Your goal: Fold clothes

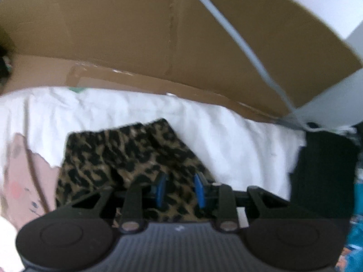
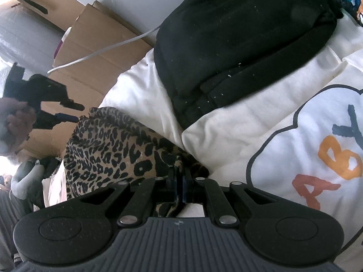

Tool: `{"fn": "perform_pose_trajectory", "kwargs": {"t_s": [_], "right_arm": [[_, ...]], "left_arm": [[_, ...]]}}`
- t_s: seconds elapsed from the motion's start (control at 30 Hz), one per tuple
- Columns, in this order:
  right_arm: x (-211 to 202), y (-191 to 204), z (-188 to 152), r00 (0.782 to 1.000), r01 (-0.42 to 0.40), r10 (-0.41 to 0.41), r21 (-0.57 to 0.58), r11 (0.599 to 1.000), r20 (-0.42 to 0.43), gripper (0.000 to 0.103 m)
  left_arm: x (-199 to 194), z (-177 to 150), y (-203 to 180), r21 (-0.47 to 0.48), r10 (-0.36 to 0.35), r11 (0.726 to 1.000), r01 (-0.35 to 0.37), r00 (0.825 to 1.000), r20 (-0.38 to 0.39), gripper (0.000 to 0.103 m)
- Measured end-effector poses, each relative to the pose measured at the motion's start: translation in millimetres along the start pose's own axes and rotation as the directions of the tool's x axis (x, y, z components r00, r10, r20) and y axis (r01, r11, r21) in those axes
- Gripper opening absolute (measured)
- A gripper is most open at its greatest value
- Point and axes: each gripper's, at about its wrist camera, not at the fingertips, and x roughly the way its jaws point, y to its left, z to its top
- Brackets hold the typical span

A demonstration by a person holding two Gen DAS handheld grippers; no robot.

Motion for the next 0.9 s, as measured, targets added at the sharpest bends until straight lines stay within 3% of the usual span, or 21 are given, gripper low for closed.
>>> {"fn": "perform_pose_trajectory", "kwargs": {"t_s": [0.1, 0.43, 0.67, 0.83, 0.9], "right_arm": [[2.1, 1.0, 1.2, 1.0, 0.002, -0.002, -0.019, 1.0, -0.011, 0.002], [2.8, -2.0, 1.1, 1.0, -0.01, 0.009, -0.013, 1.0, -0.019, 0.002], [4.6, -2.0, 4.3, 0.999, -0.014, 0.012, -0.034, 0.999, -0.033, 0.004], [3.4, -2.5, 3.1, 1.0, -0.013, 0.012, -0.029, 1.0, -0.028, 0.004], [2.0, -2.6, 2.1, 1.0, -0.01, 0.01, -0.028, 1.0, -0.023, 0.003]], "left_arm": [[17.4, 3.3, 0.0, -0.041, 0.019, 0.999, -0.022, 0.998, -0.055, 0.029], [52.5, 5.1, 4.0, -0.101, 0.076, 0.991, -0.086, 0.993, -0.092, 0.027], [63.8, 1.0, 16.7, -0.167, 0.039, 0.985, -0.053, 0.996, -0.085, 0.027], [46.0, -2.3, 17.5, -0.166, 0.011, 0.986, -0.019, 0.999, -0.046, 0.001], [36.7, -3.5, 17.4, -0.162, -0.003, 0.987, -0.002, 1.0, -0.027, 0.0]]}}
